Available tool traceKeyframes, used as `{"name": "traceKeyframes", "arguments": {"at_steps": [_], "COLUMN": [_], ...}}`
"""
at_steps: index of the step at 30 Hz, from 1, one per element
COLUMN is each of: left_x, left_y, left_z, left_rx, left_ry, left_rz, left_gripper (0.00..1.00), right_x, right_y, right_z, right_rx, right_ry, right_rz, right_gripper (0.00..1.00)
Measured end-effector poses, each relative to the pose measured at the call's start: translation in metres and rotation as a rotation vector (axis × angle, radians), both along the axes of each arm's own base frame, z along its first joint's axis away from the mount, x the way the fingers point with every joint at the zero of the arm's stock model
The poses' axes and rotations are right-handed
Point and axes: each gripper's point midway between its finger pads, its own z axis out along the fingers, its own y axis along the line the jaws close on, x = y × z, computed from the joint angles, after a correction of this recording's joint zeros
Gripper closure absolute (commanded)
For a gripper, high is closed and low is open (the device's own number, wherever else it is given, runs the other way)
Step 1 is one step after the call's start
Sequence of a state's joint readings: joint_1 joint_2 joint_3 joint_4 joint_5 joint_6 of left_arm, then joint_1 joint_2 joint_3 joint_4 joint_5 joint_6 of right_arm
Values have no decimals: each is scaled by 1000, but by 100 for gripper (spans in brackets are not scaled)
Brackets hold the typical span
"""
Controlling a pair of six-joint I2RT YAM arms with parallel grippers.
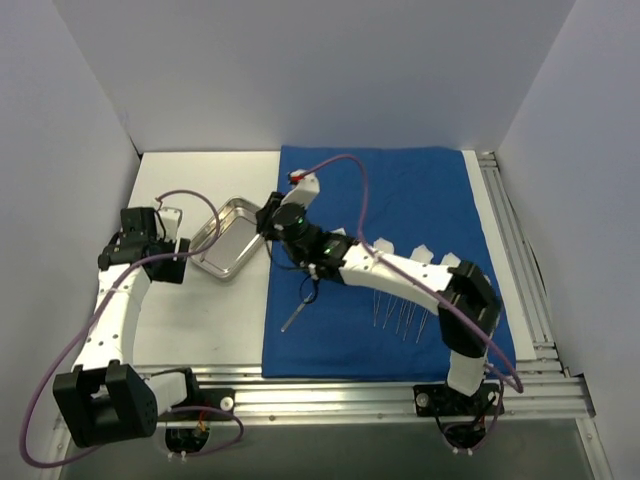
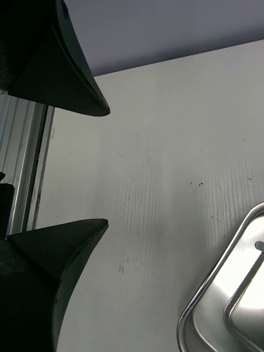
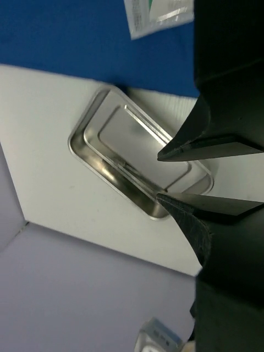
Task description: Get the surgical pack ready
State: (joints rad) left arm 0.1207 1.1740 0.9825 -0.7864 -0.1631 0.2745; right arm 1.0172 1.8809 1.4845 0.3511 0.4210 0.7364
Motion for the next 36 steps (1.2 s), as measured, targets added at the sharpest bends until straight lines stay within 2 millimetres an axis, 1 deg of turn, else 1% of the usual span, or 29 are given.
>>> {"name": "traceKeyframes", "arguments": {"at_steps": [2,3,5,6,7,9,10,11,13,14,15,16,18,19,21,24,27,30,32,36], "left_x": [1,2,8,11,14,20,19,16,4,-2,-7,-12,-16,-16,-19,-24,-30,-33,-34,-29], "left_y": [-8,-12,-28,-38,-50,-83,-103,-124,-164,-180,-193,-205,-222,-229,-244,-263,-284,-301,-308,-318], "left_z": [6,11,30,41,52,70,75,78,74,69,61,52,35,26,8,-14,-27,-33,-35,-44], "left_rx": [-31,-49,-98,-110,-119,-126,-125,-122,-124,-116,-109,-100,-71,-56,-25,9,28,33,34,27], "left_ry": [4,3,-19,-36,-52,-84,-89,-85,-48,-19,20,65,137,170,234,296,311,300,309,334], "left_rz": [-43,-66,-142,-182,-229,-352,-423,-497,-639,-695,-740,-780,-828,-845,-884,-940,-1007,-1060,-1077,-1082], "left_gripper": [21,21,22,22,22,22,21,20,19,19,19,18,18,17,16,16,15,15,15,16], "right_x": [2,1,-1,-5,-11,-25,-31,-39,-51,-57,-62,-67,-76,-82,-92,-105,-111,-114,-116,-116], "right_y": [-34,-52,-91,-113,-132,-167,-182,-202,-231,-245,-258,-270,-294,-305,-321,-342,-354,-359,-360,-362], "right_z": [-1,-7,-29,-43,-54,-71,-75,-78,-76,-74,-72,-70,-70,-73,-82,-99,-110,-116,-117,-119], "right_rx": [-45,-78,-162,-205,-244,-302,-322,-337,-339,-335,-329,-317,-303,-305,-313,-355,-401,-424,-431,-435], "right_ry": [18,34,86,119,150,204,223,245,262,268,274,278,286,299,323,374,418,441,448,451], "right_rz": [-21,-34,-69,-87,-99,-121,-131,-151,-183,-202,-221,-242,-287,-310,-339,-379,-403,-410,-411,-423], "right_gripper": [74,74,74,74,74,72,72,70,70,70,68,68,67,67,66,66,66,66,66,65]}}
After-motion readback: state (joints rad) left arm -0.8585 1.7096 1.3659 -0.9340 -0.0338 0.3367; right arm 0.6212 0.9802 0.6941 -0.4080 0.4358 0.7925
